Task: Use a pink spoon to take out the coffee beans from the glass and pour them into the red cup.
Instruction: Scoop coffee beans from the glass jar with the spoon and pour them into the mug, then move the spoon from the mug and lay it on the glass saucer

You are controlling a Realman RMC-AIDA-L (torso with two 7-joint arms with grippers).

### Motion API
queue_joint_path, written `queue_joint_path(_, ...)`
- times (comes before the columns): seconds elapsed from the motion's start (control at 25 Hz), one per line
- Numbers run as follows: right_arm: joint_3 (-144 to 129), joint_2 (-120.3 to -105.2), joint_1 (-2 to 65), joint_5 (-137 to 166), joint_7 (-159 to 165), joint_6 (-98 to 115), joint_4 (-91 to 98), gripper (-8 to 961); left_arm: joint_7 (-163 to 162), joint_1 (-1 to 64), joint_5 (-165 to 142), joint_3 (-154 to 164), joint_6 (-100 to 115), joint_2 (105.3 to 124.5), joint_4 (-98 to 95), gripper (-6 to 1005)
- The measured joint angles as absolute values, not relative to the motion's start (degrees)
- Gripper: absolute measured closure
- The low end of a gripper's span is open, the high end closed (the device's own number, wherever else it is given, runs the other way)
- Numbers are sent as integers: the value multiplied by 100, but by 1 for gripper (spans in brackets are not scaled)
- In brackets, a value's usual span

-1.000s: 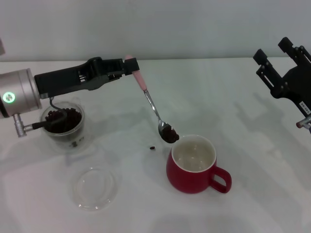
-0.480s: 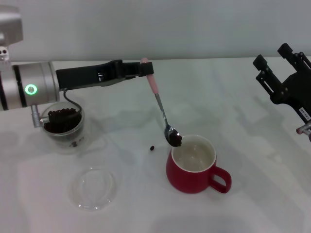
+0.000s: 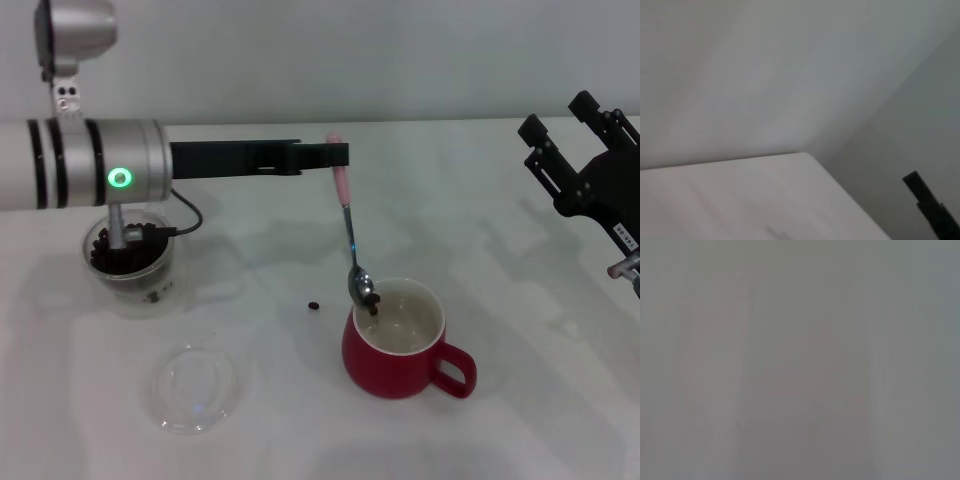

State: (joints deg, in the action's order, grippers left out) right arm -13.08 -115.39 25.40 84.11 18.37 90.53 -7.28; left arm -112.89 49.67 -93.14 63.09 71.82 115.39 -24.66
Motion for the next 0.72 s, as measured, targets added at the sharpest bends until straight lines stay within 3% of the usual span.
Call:
queue_joint_path(0.16,-1309,-11540,2540,8411,1836,9044,-730,267,-11146,5125,-9539,6311,6993,11647,-2573,873)
queue_joint_path(0.44,-1304,-11540,2540,8411,1837,8989,-724,268,-11062,5156,-9523,6310,7019,11672,-2631,873)
queue_joint_path(0.72,-1273,-11539,2532,8392,1837,8982,-708,268,-11060,4659,-9511,6271,7290,11614,-3040,872)
